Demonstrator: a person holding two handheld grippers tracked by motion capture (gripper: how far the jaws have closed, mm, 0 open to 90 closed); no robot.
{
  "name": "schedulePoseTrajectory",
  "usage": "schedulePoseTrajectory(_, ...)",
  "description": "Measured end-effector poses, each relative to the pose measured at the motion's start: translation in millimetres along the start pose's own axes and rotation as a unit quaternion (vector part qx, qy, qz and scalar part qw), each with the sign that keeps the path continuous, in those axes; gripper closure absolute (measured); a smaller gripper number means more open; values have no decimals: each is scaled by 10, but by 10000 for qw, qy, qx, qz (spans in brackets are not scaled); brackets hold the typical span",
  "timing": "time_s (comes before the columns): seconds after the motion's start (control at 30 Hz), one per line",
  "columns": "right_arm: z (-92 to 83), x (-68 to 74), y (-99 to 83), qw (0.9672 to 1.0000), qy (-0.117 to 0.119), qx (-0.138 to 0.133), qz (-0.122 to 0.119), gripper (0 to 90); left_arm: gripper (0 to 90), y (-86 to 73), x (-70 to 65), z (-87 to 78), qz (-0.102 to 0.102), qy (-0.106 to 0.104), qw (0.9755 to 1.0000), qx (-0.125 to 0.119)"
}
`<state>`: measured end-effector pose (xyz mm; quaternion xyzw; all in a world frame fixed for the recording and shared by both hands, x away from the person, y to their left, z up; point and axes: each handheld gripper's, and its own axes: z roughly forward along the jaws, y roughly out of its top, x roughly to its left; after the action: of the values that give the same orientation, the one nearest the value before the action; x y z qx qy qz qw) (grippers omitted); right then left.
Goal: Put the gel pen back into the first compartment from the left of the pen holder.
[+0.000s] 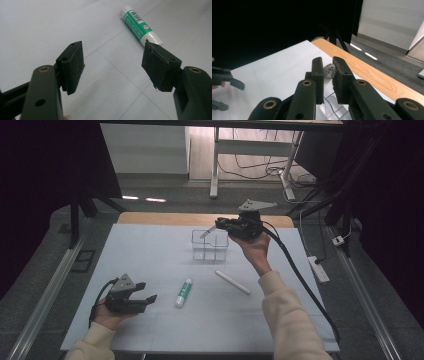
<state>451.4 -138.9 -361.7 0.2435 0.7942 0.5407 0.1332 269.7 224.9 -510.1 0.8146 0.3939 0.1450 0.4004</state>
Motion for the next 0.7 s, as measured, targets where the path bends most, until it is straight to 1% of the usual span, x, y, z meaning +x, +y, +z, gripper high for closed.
schedulePoseTrajectory(0.13, 83, -27, 33, 9999, -55, 116, -14, 789, 344, -1, 4, -1, -2, 2, 10000, -3)
schedulePoseTrajectory(0.23, 136, -58, 33, 9999, -67, 150, 22, 788, 344, -2, 8, 2, -11, -8, 10000, 6)
schedulePoseTrajectory(0.27, 159, -69, 27, 9999, -61, 160, 21, 788, 344, -2, 11, 4, -17, -20, 10000, 16)
schedulePoseTrajectory(0.43, 296, -133, -19, 9991, -70, 398, 88, 786, 342, -6, 20, 10, -20, -14, 10000, 32)
schedulePoseTrajectory(0.57, 413, -158, -60, 9988, -21, 486, 106, 776, 341, -9, 28, 20, -24, -9, 10000, 56)
schedulePoseTrajectory(0.6, 442, -160, -70, 9987, -4, 503, 114, 726, 341, -10, 29, 20, -19, -6, 10000, 61)
schedulePoseTrajectory(0.67, 482, -159, -86, 9988, -32, 464, 135, 591, 341, -12, 32, 16, -19, -10, 10000, 52)
schedulePoseTrajectory(0.7, 488, -154, -95, 9988, -73, 481, 108, 554, 341, -13, 34, 14, -29, -14, 10000, 46)
